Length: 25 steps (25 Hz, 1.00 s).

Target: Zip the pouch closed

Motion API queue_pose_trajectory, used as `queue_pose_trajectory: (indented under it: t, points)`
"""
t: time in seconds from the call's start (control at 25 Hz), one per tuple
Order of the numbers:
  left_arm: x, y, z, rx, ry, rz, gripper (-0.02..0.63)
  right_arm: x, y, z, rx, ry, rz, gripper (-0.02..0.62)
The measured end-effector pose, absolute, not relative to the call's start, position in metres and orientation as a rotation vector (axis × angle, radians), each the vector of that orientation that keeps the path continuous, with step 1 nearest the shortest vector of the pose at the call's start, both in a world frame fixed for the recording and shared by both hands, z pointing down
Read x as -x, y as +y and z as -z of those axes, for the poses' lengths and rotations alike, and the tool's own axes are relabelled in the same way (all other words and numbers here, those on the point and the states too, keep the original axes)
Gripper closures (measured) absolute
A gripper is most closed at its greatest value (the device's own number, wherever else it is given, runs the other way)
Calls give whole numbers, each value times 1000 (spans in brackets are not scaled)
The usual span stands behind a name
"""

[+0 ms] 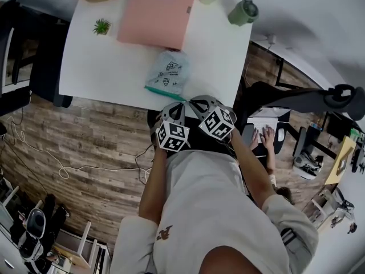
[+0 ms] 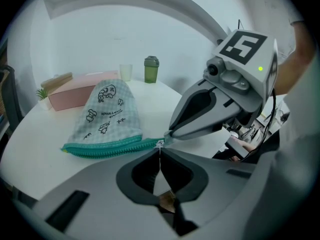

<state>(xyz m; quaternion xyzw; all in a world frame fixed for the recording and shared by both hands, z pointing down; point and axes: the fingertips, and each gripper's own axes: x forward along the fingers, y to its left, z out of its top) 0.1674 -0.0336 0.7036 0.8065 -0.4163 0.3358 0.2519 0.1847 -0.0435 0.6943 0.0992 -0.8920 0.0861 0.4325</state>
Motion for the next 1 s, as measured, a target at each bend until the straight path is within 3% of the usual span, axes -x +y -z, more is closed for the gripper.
queue_pose_trajectory:
  t: [1.0]
  points:
    - [-147, -40, -701, -2168, -1117, -914, 606, -190, -51, -698, -346, -2152, -243, 592]
